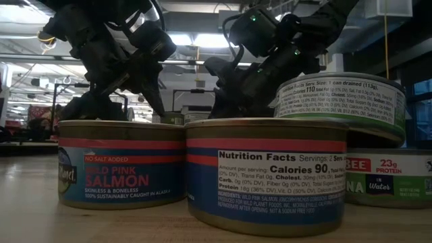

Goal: Stack canned seafood by type on shelf
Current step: Put the blue tuna can on the shelf

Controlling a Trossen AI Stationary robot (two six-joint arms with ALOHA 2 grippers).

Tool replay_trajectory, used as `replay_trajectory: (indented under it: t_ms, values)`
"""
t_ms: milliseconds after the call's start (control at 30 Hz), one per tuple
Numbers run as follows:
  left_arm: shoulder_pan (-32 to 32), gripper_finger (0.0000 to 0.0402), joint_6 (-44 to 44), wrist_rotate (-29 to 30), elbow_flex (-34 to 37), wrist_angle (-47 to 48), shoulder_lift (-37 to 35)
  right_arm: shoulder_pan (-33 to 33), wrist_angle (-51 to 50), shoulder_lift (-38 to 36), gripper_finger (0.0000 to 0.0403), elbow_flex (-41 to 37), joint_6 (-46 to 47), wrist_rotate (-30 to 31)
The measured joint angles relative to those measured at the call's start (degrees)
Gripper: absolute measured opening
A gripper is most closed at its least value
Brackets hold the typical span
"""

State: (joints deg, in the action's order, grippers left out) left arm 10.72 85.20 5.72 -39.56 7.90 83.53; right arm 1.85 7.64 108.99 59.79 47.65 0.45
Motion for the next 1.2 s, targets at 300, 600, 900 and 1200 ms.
replay_trajectory:
  t_ms: [300, 600, 900, 1200]
  values:
    - [0.0, 0.0241, 0.0, 0.0, 0.0, 0.0, 0.0, 0.0, 0.7, 0.6, 0.0115, 0.0, 3.0, -0.4]
    - [0.0, 0.0241, -0.1, 0.0, 0.0, -1.2, 0.0, 0.0, 3.1, 2.4, 0.0115, 0.3, 3.2, -2.0]
    - [0.0, 0.0241, -0.3, -1.9, 0.0, -0.9, 0.0, 0.0, 3.1, 2.4, 0.0042, 0.4, 3.0, -1.5]
    - [0.1, 0.0241, 3.3, -2.7, 0.0, -0.9, 0.0, 0.1, 3.0, 2.4, 0.0009, 0.4, 1.7, 0.0]
